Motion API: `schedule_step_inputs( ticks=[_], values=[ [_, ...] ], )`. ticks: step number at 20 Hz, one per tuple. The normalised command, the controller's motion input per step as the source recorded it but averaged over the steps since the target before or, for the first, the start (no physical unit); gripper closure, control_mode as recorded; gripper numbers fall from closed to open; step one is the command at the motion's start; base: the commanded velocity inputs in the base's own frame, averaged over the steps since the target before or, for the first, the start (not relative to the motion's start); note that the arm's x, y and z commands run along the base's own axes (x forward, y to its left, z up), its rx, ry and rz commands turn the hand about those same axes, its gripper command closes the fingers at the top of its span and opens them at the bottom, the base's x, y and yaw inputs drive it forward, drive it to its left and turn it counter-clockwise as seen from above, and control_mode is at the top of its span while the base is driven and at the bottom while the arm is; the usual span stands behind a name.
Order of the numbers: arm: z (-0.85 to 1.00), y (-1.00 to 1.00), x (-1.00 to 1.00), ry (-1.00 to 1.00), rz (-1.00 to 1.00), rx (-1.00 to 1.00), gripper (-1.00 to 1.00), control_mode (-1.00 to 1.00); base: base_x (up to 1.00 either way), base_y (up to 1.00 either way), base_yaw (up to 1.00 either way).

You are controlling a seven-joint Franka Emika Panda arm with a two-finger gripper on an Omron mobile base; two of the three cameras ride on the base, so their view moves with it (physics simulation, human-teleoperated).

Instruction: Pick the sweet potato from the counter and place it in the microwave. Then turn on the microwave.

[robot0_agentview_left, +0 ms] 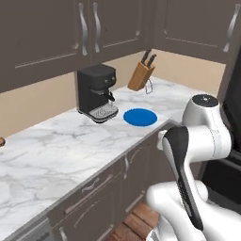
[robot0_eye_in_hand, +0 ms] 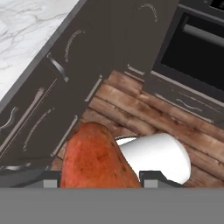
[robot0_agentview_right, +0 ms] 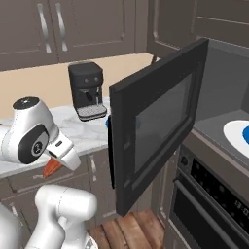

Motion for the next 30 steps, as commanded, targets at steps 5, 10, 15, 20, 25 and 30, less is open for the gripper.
schedule_step_inputs(
  ticks=[5,10,15,20,25,30],
  values=[
    [0.0,0.0,0.0,0.0,0.0,0.0,1.0,1.0,-0.51,0.17,0.16],
    [0.0,0.0,0.0,0.0,0.0,0.0,1.0,1.0,-0.61,0.1,0.03],
    [0.0,0.0,0.0,0.0,0.0,0.0,1.0,1.0,-0.63,0.13,0.0],
    [0.0,0.0,0.0,0.0,0.0,0.0,1.0,1.0,-0.62,0.15,0.0],
    [0.0,0.0,0.0,0.0,0.0,0.0,1.0,1.0,-0.63,0.15,0.0],
    [0.0,0.0,0.0,0.0,0.0,0.0,1.0,1.0,-0.62,0.14,-0.01]
  ],
)
